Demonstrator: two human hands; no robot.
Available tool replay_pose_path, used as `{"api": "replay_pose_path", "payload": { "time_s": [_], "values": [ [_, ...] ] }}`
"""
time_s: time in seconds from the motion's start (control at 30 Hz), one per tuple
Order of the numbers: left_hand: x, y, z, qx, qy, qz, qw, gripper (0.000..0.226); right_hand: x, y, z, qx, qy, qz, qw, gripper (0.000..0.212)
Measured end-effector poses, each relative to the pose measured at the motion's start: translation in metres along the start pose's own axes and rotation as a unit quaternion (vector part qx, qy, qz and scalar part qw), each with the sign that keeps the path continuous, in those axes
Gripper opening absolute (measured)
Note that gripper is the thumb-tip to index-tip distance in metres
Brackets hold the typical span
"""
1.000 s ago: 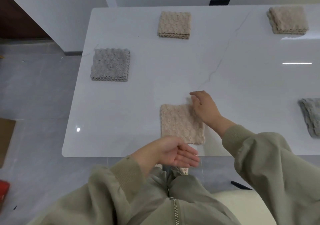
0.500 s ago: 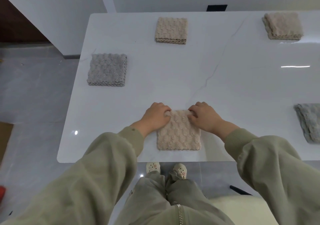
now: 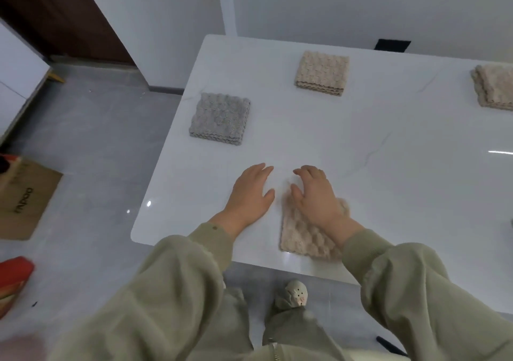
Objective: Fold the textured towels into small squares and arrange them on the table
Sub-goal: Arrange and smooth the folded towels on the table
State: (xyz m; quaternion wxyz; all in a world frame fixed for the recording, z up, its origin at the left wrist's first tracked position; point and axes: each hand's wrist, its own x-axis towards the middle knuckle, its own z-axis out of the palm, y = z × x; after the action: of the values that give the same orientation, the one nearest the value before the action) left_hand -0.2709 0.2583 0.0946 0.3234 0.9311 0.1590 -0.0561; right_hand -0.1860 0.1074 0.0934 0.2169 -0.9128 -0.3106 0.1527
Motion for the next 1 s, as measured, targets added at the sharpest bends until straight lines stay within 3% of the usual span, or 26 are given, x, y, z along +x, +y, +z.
{"api": "replay_pose_path", "payload": {
  "time_s": [0.1, 0.2, 0.3, 0.6, 1.0],
  "values": [
    [-0.012, -0.03, -0.023, 0.095, 0.003, -0.014, 0.995, 0.061, 0.005, -0.038, 0.022, 0.008, 0.02, 0.02, 1.0, 0.044],
    [-0.022, -0.074, -0.056, 0.234, 0.017, -0.015, 0.972, 0.065, 0.016, -0.084, 0.051, -0.031, 0.046, 0.023, 0.998, 0.055],
    [-0.028, -0.122, -0.094, 0.31, 0.027, 0.018, 0.95, 0.068, 0.034, -0.135, 0.08, -0.06, 0.056, 0.049, 0.995, 0.053],
    [-0.03, -0.232, -0.21, 0.349, 0.01, 0.084, 0.933, 0.073, 0.082, -0.274, 0.147, -0.117, 0.083, 0.118, 0.983, 0.059],
    [0.105, -0.283, -0.244, 0.382, -0.029, 0.196, 0.903, 0.072, 0.191, -0.284, 0.17, -0.116, 0.122, 0.233, 0.958, 0.065]
  ]
}}
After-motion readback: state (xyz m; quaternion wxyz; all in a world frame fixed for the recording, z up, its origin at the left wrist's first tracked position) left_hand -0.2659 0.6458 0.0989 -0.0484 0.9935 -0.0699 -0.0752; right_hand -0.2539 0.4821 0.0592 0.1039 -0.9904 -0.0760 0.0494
